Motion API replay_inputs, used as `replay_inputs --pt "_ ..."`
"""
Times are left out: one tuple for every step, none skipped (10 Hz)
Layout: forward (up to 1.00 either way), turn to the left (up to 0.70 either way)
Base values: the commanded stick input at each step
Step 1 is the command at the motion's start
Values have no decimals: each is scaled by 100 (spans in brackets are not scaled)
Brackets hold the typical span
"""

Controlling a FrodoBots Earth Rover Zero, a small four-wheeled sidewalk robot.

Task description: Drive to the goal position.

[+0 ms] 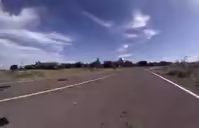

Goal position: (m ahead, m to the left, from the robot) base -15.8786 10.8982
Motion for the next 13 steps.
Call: replay_inputs --pt "0 99" --pt "0 99" --pt "0 99" --pt "0 99" --pt "0 99" --pt "0 99" --pt "0 99" --pt "0 99" --pt "0 99" --pt "0 99" --pt "0 99" --pt "0 99" --pt "0 99"
